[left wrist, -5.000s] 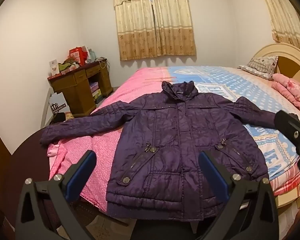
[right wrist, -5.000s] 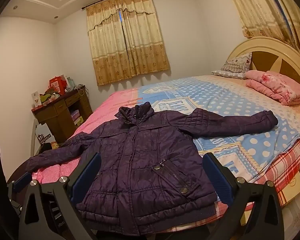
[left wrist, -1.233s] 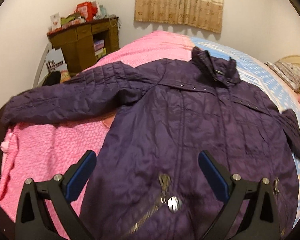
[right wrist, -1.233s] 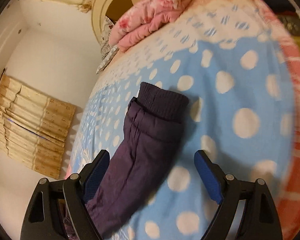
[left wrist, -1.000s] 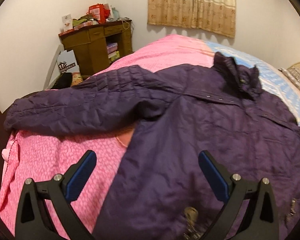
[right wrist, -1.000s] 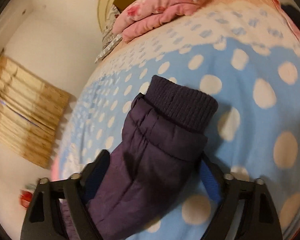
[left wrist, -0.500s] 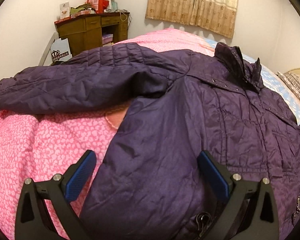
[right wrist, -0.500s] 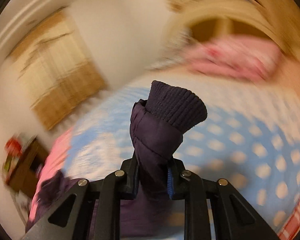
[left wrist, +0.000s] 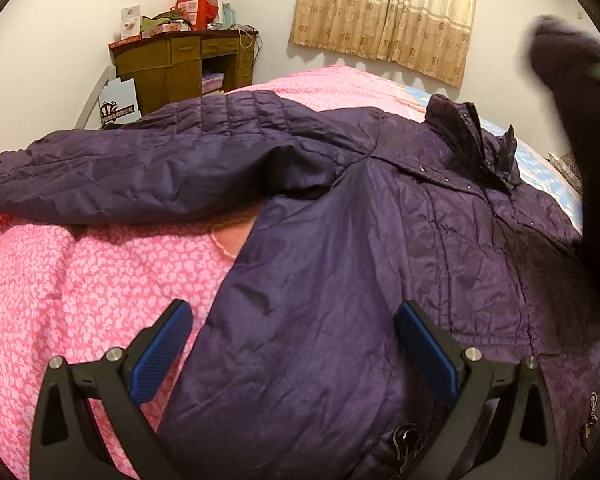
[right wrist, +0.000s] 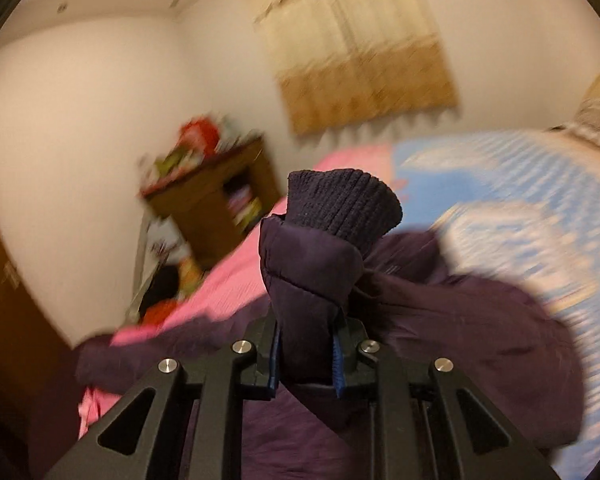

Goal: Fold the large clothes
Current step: 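Carry the held sleeve across the jacket body with the right gripper and release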

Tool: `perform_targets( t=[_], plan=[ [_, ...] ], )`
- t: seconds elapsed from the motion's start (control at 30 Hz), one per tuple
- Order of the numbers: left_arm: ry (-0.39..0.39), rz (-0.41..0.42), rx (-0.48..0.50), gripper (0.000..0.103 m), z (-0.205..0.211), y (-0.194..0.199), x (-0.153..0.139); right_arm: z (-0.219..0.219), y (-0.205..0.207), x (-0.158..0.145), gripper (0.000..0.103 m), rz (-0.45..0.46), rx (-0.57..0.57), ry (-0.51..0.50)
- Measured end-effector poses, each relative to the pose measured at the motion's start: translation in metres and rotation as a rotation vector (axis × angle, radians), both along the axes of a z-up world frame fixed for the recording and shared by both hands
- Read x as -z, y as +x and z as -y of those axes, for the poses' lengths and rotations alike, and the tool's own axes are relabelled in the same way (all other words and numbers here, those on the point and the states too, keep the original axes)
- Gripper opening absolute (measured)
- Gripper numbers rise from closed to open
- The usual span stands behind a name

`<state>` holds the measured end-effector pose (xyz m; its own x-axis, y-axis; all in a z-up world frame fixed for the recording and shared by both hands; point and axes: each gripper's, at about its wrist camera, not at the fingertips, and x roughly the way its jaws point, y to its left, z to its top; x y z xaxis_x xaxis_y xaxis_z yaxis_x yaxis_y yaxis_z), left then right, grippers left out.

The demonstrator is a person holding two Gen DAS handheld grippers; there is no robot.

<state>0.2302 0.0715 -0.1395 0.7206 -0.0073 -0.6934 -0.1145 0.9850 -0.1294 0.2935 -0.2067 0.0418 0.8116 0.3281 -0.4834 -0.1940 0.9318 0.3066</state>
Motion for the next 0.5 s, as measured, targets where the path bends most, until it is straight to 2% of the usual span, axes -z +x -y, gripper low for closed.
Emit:
perform_targets(
  t=[0.13,0.17,0.23,0.3,0.37,0.43,0.5],
  plan=[
    [-0.005,0.006,0.001,0.103,0.000,0.000,0.000,-0.040,0.029,0.075,0.024,-0.120,-0.083,-0.045],
    [-0.007,0.008,0.001,0.103,-0.001,0.001,0.000,-0.046,0.034,0.090,0.028,-0.161,-0.087,-0.051],
    [-0.010,0.011,0.002,0.103,-0.001,0.001,0.000,-0.052,0.038,0.112,0.043,-0.236,-0.129,-0.025],
    [-0.008,0.015,0.002,0.103,-0.001,0.002,0.000,-0.054,0.034,0.118,0.067,-0.253,-0.187,0.052],
    [-0.003,0.015,0.002,0.103,0.000,0.002,0.000,-0.058,0.024,0.110,0.076,-0.243,-0.242,0.088],
    [-0.001,0.015,0.002,0.103,0.000,0.001,0.001,-0.064,0.010,0.103,0.078,-0.249,-0.279,0.117],
    [-0.003,0.016,0.002,0.103,0.001,0.001,0.001,-0.058,-0.003,0.092,0.078,-0.215,-0.316,0.201]
  ],
)
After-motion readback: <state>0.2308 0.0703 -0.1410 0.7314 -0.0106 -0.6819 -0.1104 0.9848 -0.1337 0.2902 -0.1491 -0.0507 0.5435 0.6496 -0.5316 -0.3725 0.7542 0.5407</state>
